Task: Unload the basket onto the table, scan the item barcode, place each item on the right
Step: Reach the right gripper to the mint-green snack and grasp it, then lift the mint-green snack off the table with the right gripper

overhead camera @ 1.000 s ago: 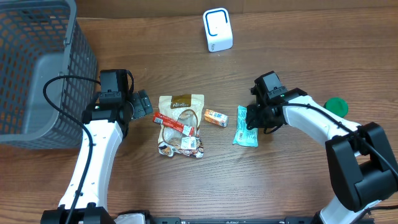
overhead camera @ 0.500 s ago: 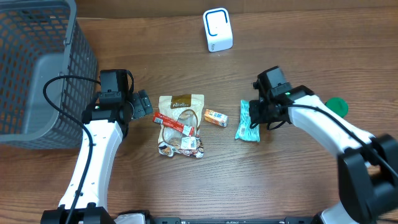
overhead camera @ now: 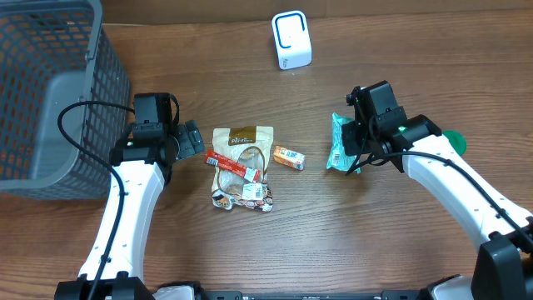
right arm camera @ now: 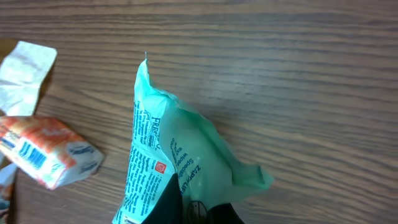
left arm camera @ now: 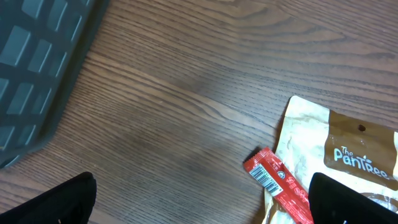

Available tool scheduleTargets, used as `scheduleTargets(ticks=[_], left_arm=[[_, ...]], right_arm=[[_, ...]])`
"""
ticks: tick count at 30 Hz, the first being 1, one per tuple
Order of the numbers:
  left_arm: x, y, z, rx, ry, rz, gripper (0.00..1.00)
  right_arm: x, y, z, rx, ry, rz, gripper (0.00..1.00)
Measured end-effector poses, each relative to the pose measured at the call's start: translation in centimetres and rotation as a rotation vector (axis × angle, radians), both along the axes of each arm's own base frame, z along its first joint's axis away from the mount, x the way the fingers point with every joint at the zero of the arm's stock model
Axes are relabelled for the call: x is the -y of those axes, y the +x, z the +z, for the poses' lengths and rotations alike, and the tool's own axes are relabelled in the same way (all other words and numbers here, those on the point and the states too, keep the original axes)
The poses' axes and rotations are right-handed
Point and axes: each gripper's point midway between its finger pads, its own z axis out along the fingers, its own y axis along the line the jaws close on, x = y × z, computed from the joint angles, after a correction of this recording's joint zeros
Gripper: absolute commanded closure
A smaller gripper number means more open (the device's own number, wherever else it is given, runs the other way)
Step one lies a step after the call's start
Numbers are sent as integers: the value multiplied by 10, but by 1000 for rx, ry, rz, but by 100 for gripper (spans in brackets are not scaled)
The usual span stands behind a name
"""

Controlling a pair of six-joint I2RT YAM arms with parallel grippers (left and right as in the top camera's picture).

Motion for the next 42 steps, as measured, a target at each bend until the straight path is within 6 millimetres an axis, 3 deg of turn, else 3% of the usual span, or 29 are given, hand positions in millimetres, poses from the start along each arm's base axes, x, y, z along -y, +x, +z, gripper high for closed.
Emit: scheduleTargets(ticks=[10, 18, 31, 34, 35, 37, 42], left_arm=[[0, 0, 0, 0, 0, 0, 0], [0, 0, 0, 0, 0, 0, 0], [0, 0, 0, 0, 0, 0, 0], [0, 0, 0, 0, 0, 0, 0], [0, 0, 0, 0, 0, 0, 0], [0, 0, 0, 0, 0, 0, 0], [0, 0, 0, 0, 0, 0, 0]], right_arm=[[5, -19, -11, -82, -18, -2, 96], [17, -49, -49, -194, -24, -78, 96], [12, -55, -66, -216, 69, -199, 96], [11, -59, -72, -222, 85, -203, 89], [11, -60, -74, -224, 86, -205, 78], [12, -62, -77, -231, 89, -214, 67], [11, -63, -78, -231, 92, -207, 63]])
